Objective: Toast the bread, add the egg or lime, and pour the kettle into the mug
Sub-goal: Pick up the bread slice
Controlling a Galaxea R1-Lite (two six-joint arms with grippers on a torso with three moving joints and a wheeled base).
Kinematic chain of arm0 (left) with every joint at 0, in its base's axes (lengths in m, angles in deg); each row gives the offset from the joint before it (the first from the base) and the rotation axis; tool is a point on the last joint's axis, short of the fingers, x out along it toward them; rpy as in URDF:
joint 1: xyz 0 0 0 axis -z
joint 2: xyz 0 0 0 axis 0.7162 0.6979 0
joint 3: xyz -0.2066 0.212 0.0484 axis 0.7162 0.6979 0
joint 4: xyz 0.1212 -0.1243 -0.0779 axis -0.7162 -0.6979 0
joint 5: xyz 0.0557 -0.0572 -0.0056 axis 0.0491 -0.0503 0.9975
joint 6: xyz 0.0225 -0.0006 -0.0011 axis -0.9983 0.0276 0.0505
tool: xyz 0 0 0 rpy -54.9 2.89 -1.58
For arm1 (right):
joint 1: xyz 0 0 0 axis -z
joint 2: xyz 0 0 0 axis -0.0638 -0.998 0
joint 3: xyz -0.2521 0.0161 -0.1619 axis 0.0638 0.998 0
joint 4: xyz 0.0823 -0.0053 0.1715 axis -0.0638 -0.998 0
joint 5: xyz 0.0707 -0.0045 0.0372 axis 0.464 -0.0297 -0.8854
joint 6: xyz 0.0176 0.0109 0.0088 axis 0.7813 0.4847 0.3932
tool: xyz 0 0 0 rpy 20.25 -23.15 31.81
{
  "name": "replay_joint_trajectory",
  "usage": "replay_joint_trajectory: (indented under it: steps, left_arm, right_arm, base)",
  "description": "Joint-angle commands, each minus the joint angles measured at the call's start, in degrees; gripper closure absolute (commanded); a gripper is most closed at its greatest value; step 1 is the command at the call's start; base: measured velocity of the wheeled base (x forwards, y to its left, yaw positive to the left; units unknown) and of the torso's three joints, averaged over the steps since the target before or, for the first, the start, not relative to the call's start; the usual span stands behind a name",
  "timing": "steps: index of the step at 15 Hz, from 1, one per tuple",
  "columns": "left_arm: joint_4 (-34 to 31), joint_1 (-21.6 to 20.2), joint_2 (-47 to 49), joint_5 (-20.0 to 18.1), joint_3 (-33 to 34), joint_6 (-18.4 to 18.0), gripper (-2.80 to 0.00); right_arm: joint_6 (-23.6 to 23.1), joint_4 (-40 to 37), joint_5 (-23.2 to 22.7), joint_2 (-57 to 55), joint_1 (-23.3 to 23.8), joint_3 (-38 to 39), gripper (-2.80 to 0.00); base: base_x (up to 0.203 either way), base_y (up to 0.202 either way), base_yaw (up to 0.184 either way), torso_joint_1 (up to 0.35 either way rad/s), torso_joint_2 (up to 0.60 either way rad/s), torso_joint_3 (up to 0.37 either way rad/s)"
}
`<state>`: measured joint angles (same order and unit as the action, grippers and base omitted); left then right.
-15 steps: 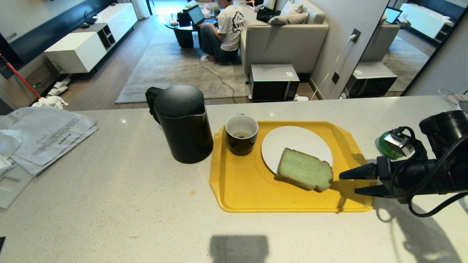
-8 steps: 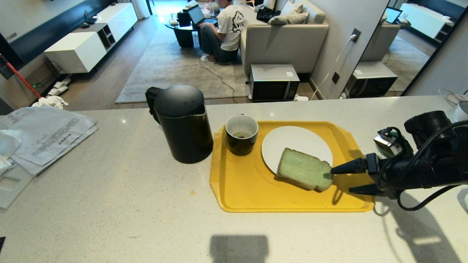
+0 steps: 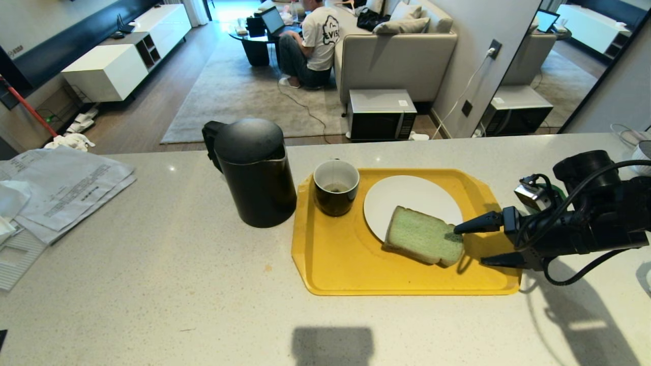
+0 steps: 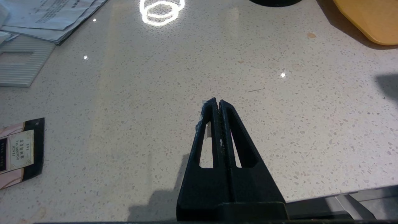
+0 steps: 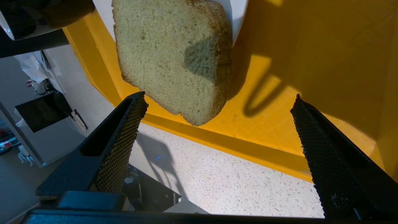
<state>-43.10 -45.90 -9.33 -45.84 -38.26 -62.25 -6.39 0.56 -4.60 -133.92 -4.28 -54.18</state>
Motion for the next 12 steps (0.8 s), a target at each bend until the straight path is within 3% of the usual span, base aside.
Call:
replay_joint_trajectory:
  steps: [1, 9, 12]
  left_arm:
    - [0.0, 0.0, 0.0, 0.0, 0.0, 0.0, 0.00]
    - [0.0, 0.0, 0.0, 0.0, 0.0, 0.0, 0.00]
    - [0.0, 0.0, 0.0, 0.0, 0.0, 0.0, 0.00]
  right_arm:
    - [0.2, -0.1, -0.3, -1.0, 0.0, -0.5, -2.80]
    - [2.6, -5.7, -8.7, -3.3, -0.1, -5.9, -2.80]
    - [3.1, -5.7, -9.0, -5.5, -0.1, -6.2, -2.80]
  base:
    - [0.000, 0.000, 0.000, 0.000, 0.00, 0.000]
    - [0.000, 0.000, 0.000, 0.000, 0.00, 0.000]
    - [0.000, 0.000, 0.000, 0.000, 0.00, 0.000]
